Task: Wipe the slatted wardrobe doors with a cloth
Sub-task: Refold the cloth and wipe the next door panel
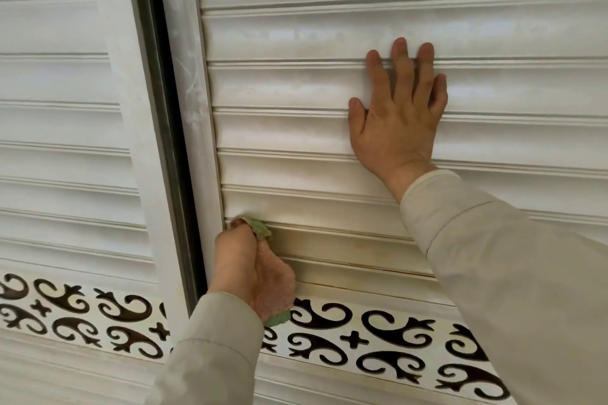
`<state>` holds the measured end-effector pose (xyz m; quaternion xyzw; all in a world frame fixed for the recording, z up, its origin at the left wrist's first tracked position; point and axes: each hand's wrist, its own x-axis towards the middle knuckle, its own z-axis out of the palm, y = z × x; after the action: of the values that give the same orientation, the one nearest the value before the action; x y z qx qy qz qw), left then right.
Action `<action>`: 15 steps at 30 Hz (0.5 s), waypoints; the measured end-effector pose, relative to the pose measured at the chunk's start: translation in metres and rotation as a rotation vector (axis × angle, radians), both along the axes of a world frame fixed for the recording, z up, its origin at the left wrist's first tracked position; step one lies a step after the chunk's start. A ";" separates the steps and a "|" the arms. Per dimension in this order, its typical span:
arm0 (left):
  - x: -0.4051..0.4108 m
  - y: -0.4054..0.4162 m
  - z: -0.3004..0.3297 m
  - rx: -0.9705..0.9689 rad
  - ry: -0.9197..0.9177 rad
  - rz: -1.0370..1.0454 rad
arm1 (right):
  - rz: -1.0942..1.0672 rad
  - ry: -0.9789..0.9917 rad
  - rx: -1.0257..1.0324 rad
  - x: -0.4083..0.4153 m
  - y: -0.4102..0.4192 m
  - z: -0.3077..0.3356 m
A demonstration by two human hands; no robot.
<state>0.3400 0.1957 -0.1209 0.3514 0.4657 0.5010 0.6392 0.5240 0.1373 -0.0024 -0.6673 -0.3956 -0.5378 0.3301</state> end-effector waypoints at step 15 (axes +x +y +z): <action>0.036 -0.002 -0.012 0.002 -0.032 -0.189 | 0.021 0.012 -0.052 -0.002 -0.005 0.001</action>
<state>0.3758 0.1940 -0.1331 0.3861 0.4196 0.4445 0.6908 0.5222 0.1319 -0.0019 -0.6745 -0.4144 -0.5200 0.3208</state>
